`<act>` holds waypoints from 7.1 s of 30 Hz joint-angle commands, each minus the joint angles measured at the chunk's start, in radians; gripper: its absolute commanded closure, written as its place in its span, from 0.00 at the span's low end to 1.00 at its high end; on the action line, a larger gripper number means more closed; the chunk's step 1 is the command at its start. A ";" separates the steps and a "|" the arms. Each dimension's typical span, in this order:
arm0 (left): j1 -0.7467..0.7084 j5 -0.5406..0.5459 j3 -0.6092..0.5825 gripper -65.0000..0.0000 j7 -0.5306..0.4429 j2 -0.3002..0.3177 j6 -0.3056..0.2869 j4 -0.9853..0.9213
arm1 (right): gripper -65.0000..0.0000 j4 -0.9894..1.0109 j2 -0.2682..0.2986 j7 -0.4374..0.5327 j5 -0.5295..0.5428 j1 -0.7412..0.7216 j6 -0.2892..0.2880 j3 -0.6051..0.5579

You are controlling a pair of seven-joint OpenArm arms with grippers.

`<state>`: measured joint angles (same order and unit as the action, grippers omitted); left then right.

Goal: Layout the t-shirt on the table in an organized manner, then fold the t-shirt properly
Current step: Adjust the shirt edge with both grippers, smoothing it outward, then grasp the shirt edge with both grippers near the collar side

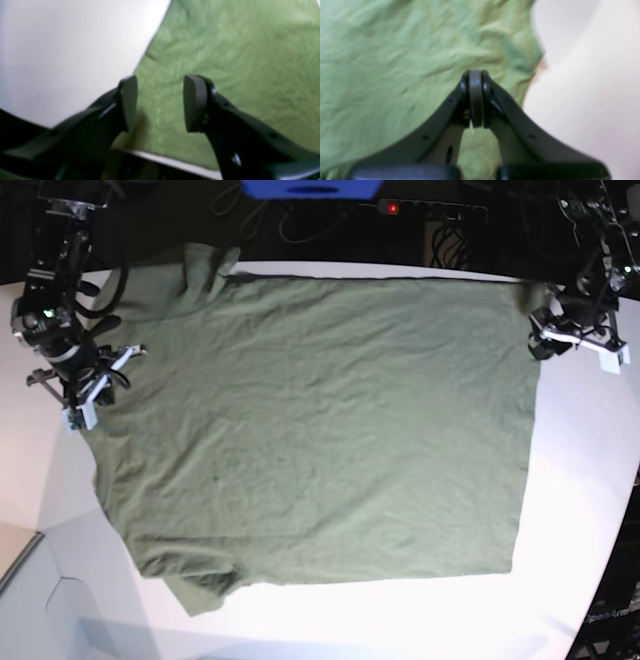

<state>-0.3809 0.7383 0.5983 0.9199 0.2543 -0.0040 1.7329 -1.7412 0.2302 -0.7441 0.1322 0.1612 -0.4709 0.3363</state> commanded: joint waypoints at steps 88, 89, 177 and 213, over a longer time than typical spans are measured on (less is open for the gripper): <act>0.030 -0.227 -0.131 1.00 -0.100 0.017 0.006 -0.009 | 1.00 -0.022 -0.012 0.028 0.002 0.097 0.005 0.060; 0.030 -0.227 -0.131 1.00 -0.100 0.017 0.006 0.002 | 1.00 -0.022 -0.012 0.028 0.002 0.099 0.005 0.057; -0.068 -0.475 -0.045 1.00 -0.138 -0.080 -0.251 -0.024 | 0.40 -0.099 -0.167 0.004 0.004 0.378 -0.227 0.241; -0.068 -0.475 -0.047 1.00 -0.140 -0.080 -0.251 -0.018 | 1.00 -0.044 -0.191 -0.002 0.004 0.343 -0.227 0.169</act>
<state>-0.4431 0.2615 0.5480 0.7864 0.1658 -0.2565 1.6947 -1.7802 0.0357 -0.7177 0.1501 0.4957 -0.6838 0.5014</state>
